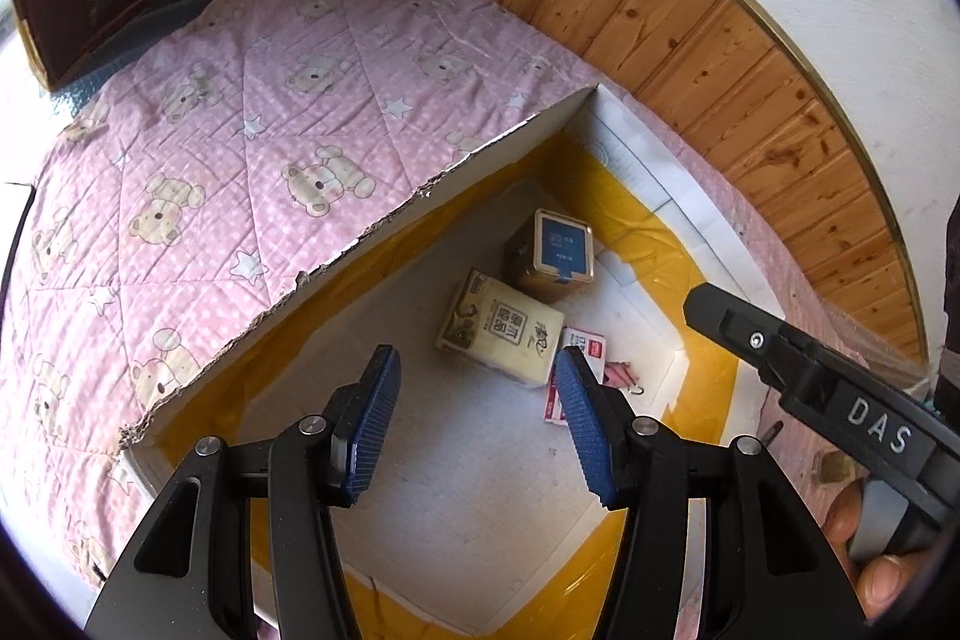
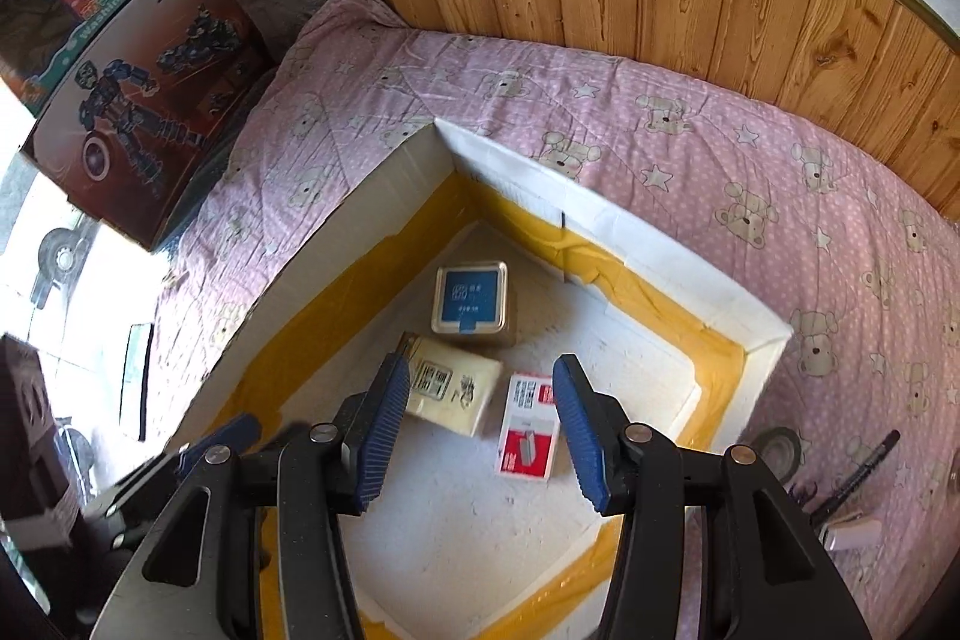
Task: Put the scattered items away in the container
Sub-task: 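Withdraw both grippers from the box back toward the scattered items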
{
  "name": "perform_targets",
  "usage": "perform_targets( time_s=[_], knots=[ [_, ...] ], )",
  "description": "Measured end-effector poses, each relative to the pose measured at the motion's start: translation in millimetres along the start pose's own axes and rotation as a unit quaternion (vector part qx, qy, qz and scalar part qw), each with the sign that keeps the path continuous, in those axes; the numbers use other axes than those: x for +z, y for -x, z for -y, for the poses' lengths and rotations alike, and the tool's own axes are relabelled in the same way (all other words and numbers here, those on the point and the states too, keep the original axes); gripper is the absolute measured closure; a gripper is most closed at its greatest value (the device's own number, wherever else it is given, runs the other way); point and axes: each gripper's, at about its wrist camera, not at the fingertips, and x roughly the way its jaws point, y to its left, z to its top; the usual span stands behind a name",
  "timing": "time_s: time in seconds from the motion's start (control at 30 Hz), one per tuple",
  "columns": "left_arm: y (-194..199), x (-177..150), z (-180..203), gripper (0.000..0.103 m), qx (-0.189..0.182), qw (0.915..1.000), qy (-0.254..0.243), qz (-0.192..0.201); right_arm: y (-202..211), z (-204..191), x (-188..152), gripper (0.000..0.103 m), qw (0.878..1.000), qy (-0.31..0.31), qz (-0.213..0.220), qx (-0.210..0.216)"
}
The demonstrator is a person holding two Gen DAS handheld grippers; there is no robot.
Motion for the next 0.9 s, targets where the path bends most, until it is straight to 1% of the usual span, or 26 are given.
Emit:
perform_targets(
  time_s=[0.17,0.3,0.4,0.57,0.73,0.9],
  knots=[
    [10.2,-5.5,0.4,0.046,-0.011,0.9998,-0.004,0.014,23.6,-7.5,-17.9,0.051,0.999,0.031,0.009,0.004],
    [24.2,-3.6,-16.0,0.046,-0.015,0.9990,0.019,0.037,44.1,-9.6,-35.3,0.051,0.999,0.043,0.020,0.012],
    [35.8,-4.0,-23.2,0.046,-0.022,0.9979,0.023,0.056,57.5,-7.5,-49.2,0.051,0.998,0.043,0.027,0.023],
    [49.4,-21.8,-12.8,0.046,-0.034,0.9967,0.010,0.073,79.2,-4.4,-73.8,0.051,0.997,0.045,0.042,0.045],
    [68.1,-53.1,15.8,0.046,-0.045,0.9924,-0.043,0.106,103.7,2.6,-103.6,0.051,0.994,0.055,0.069,0.057],
    [88.9,-89.4,30.0,0.046,-0.061,0.9847,-0.086,0.139,124.2,19.2,-132.4,0.051,0.992,0.045,0.098,0.068]
  ],
)
